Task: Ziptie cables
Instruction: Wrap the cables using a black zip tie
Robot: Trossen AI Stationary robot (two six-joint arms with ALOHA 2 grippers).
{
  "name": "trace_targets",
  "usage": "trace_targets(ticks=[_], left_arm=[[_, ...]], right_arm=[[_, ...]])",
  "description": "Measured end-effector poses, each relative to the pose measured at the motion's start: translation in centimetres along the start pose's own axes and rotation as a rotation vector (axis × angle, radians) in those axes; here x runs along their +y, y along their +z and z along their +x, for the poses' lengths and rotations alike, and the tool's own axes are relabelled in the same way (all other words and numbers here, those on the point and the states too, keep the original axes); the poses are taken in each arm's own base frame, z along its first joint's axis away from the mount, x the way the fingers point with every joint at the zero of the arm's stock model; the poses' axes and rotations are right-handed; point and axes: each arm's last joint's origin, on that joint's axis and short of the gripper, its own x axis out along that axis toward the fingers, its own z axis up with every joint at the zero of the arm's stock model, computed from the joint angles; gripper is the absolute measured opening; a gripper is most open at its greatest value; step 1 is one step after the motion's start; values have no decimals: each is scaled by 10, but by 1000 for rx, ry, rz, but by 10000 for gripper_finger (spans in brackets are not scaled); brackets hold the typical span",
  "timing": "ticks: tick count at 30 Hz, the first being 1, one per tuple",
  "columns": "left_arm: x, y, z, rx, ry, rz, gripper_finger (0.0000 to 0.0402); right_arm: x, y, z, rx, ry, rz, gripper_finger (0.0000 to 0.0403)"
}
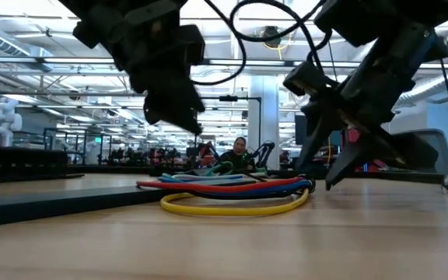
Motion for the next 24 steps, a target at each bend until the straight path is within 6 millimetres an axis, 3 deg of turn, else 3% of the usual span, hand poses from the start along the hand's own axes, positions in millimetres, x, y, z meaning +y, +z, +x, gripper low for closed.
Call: trace_targets(ticks=[4, 15, 20, 24], left_arm=[[-1, -2, -7, 34, -10, 90, 233], [2, -12, -19, 155, 17, 213, 233], [3, -15, -20, 185, 18, 262, 233], [3, -15, -20, 193, 14, 289, 233]], right_arm=[[18, -2, 9, -12, -9, -2, 164], [49, 0, 28, -41, -318, -23, 162], [50, 0, 36, -55, -382, 22, 153], [43, -6, 44, -61, -427, 29, 115]])
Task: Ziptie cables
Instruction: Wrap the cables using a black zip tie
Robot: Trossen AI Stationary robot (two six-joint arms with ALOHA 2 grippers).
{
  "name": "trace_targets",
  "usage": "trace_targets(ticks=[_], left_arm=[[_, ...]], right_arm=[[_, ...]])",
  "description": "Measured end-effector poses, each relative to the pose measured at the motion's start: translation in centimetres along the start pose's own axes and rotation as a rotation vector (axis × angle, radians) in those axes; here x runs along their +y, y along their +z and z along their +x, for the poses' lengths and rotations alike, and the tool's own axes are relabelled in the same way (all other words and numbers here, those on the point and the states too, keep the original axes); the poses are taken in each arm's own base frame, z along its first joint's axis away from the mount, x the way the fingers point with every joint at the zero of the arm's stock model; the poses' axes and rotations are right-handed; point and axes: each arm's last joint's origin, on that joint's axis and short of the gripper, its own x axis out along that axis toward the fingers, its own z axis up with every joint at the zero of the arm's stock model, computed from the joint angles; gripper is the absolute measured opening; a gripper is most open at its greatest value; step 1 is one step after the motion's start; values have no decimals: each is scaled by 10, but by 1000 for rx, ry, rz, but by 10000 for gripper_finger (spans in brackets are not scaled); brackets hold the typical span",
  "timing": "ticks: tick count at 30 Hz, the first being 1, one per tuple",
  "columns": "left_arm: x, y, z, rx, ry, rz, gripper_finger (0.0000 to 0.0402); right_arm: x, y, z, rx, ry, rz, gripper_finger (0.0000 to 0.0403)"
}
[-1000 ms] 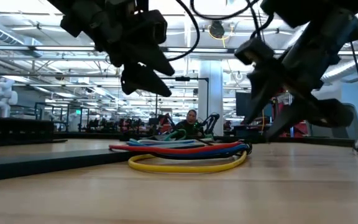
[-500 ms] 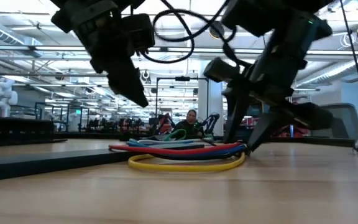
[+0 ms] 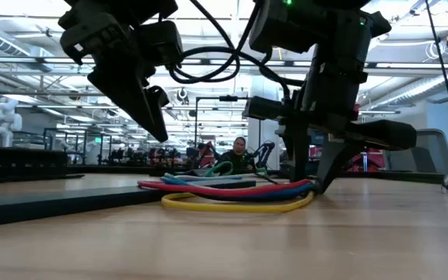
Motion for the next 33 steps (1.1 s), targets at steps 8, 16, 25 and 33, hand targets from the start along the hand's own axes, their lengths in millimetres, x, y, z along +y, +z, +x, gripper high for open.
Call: trace_targets(ticks=[8, 16, 25, 33], left_arm=[[3, 0, -1, 3, 11, 12, 233], [12, 2, -8, -25, 56, -44, 233], [15, 5, -20, -74, 101, -88, 233], [14, 10, -41, -163, 161, -85, 233]], right_arm=[[-5, -5, -3, -34, -31, -36, 34], [-10, 18, -49, -253, 56, -12, 33], [-12, 39, -107, -456, 256, -69, 32], [-10, 61, -160, -665, 480, -66, 32]])
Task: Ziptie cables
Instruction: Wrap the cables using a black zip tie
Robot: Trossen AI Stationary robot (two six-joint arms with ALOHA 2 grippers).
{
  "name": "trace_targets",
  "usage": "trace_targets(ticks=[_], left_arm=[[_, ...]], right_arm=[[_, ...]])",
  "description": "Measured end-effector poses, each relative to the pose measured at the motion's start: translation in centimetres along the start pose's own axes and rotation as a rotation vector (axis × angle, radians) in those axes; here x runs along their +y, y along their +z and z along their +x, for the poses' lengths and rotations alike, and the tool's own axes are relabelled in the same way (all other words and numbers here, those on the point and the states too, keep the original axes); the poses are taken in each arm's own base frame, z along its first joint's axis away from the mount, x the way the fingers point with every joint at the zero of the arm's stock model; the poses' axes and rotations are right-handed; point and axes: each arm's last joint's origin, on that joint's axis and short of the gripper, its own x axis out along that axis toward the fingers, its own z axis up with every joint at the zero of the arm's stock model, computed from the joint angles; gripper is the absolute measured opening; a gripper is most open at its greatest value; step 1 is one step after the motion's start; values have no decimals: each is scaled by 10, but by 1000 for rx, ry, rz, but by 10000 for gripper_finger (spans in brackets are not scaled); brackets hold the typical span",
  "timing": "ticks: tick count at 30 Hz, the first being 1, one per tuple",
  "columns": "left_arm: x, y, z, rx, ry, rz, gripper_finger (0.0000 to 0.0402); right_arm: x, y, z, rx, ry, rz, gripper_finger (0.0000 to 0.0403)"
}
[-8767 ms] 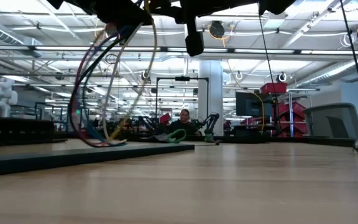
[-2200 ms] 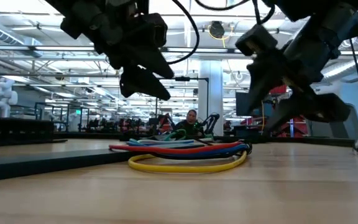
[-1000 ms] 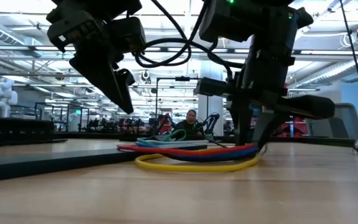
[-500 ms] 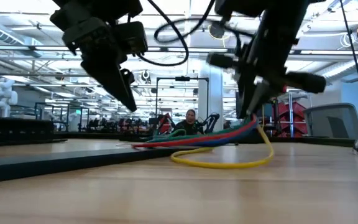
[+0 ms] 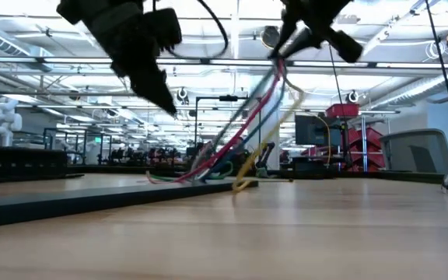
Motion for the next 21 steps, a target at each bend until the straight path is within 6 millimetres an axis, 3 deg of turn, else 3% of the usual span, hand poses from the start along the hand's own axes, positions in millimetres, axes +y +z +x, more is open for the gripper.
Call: trace_targets(ticks=[5, 12, 15, 21], left_arm=[[10, 16, -33, -199, 107, 31, 233], [28, 49, -99, -690, 196, 34, 233], [36, 53, -108, -760, 139, -5, 233], [43, 52, -99, -701, -42, -30, 233]], right_arm=[[18, 20, -1, -32, 159, 3, 32], [25, 12, 16, 16, 209, -5, 32], [34, 7, 25, -2, 273, -17, 32], [50, 24, 29, -120, 414, -40, 31]])
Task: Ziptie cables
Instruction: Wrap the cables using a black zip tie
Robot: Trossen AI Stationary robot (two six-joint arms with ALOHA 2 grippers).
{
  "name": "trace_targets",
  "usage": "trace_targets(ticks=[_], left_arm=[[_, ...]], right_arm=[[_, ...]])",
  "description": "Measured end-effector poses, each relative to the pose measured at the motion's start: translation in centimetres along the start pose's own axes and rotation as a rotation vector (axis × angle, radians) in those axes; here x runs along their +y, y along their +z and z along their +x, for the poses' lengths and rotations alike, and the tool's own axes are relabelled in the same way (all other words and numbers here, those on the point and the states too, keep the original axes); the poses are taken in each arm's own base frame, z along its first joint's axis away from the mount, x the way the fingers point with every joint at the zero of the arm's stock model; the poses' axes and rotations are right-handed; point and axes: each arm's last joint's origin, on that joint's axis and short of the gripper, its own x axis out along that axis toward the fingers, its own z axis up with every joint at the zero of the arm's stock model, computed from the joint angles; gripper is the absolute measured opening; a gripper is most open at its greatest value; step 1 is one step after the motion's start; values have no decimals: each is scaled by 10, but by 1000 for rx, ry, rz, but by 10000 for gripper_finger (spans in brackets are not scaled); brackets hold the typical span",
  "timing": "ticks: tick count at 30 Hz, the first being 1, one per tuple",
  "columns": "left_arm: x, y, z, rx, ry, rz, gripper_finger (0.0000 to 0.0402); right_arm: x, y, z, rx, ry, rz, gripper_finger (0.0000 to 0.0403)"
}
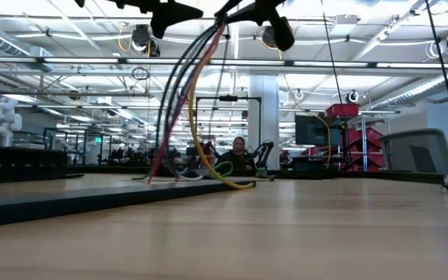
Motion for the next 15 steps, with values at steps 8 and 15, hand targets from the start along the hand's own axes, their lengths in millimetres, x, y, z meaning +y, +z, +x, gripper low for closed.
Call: trace_targets(ticks=[8, 15], left_arm=[[2, 5, 0, -48, 5, 2, 232], [2, 1, 0, -16, 16, -28, 96]], right_arm=[[-4, 3, 6, 22, 14, -21, 31], [-2, 12, 9, -39, 43, -64, 31]])
